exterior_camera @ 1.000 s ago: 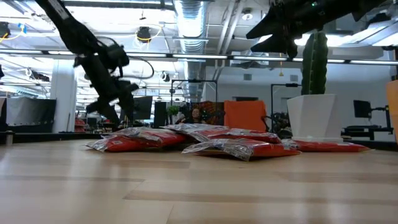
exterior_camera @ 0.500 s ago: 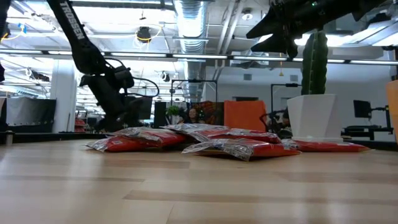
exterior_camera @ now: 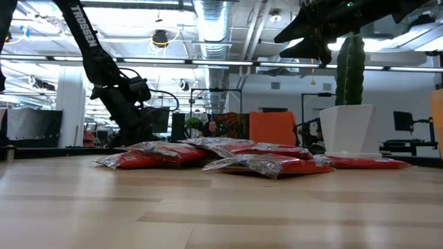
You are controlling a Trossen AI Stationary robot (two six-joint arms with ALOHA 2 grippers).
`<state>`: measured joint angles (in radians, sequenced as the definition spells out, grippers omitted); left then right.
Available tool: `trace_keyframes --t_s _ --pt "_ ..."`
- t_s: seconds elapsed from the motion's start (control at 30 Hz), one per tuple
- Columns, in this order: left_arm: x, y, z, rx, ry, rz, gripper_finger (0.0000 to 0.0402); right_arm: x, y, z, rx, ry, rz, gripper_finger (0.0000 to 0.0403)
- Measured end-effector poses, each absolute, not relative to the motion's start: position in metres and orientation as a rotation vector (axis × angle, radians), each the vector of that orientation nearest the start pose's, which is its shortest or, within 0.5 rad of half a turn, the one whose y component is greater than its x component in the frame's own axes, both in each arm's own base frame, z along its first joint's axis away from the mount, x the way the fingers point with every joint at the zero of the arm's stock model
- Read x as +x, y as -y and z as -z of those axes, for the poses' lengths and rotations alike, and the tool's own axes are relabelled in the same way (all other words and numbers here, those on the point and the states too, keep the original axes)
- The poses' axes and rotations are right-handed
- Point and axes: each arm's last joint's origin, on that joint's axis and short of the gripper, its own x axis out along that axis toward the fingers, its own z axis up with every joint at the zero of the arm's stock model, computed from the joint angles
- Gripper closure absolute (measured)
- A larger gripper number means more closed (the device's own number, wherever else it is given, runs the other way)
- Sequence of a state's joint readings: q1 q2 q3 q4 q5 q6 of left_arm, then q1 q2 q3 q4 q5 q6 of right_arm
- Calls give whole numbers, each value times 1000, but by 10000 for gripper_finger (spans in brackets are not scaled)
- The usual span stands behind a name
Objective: Sort popcorn bags into baskets
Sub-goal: Put the red popcorn bag into the orange bin
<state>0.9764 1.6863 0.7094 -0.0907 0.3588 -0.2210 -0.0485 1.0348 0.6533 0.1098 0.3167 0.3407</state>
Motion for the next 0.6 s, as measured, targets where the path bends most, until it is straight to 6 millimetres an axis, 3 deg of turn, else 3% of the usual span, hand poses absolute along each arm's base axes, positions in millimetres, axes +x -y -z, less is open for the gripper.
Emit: trace_keyframes --t_s 0.27,0.6 --pt "178 -225 -130 -1028 -704 -596 400 229 30 -264 433 -197 466 143" --pt "186 -202 -198 -964 -478 -556 401 255 35 -238 581 -209 506 143"
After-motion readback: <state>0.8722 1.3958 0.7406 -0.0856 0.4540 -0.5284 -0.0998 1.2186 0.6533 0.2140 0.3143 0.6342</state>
